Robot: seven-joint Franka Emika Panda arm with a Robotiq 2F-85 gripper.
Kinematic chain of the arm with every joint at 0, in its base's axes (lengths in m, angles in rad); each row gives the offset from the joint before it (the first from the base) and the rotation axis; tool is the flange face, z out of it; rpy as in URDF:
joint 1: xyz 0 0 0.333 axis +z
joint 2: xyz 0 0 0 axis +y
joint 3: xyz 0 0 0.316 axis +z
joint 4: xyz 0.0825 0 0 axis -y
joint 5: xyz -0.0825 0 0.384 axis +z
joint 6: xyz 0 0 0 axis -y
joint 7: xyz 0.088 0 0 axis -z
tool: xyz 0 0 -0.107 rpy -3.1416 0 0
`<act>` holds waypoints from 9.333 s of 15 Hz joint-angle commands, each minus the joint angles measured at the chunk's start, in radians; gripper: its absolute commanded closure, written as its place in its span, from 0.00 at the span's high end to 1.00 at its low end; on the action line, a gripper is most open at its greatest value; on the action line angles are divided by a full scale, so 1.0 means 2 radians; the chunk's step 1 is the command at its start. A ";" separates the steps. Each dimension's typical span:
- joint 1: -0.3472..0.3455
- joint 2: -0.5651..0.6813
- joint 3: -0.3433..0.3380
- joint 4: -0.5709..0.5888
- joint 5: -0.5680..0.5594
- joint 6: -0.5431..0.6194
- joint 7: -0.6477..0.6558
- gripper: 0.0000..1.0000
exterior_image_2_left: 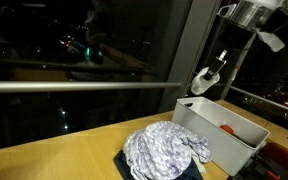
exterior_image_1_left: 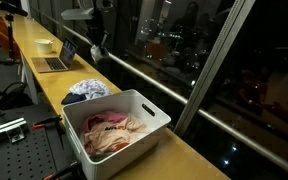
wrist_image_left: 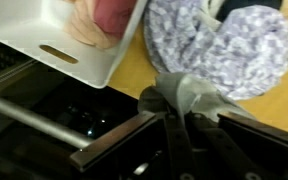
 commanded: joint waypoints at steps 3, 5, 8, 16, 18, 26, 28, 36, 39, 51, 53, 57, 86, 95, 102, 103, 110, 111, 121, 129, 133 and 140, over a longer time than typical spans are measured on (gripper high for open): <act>-0.007 -0.011 0.027 -0.004 0.132 0.014 -0.097 0.01; -0.006 -0.012 0.030 -0.006 0.154 0.016 -0.117 0.01; -0.005 -0.013 0.034 -0.005 0.163 0.010 -0.128 0.38; -0.044 -0.043 0.014 -0.084 0.092 0.069 -0.104 0.95; -0.070 -0.040 -0.003 -0.117 0.059 0.093 -0.099 1.00; -0.152 0.076 -0.071 -0.128 -0.030 0.172 -0.082 1.00; -0.160 0.118 -0.084 -0.115 -0.030 0.191 -0.083 1.00; -0.174 0.268 -0.086 -0.013 0.014 0.232 -0.110 1.00; -0.186 0.314 -0.071 0.018 0.041 0.242 -0.123 1.00; -0.215 0.371 -0.020 0.052 0.085 0.253 -0.151 0.43; -0.214 0.348 -0.025 0.034 0.083 0.253 -0.148 0.28; -0.209 0.276 -0.039 -0.022 0.077 0.252 -0.139 0.01; -0.006 0.053 0.075 0.127 0.065 -0.041 -0.061 0.25; -0.025 0.070 0.059 0.099 0.100 -0.007 -0.095 0.84; -0.081 0.048 0.005 -0.022 0.062 0.062 -0.140 1.00; -0.089 0.050 -0.003 -0.035 0.059 0.073 -0.147 1.00; -0.133 0.089 -0.041 -0.091 0.057 0.149 -0.186 1.00; -0.138 0.100 -0.044 -0.096 0.059 0.160 -0.192 1.00; -0.201 0.216 -0.013 -0.082 0.123 0.225 -0.266 1.00; -0.252 0.259 0.038 -0.061 0.158 0.201 -0.309 0.73; -0.276 0.262 0.046 -0.062 0.170 0.198 -0.327 0.47; -0.318 0.247 0.061 -0.078 0.222 0.191 -0.374 0.00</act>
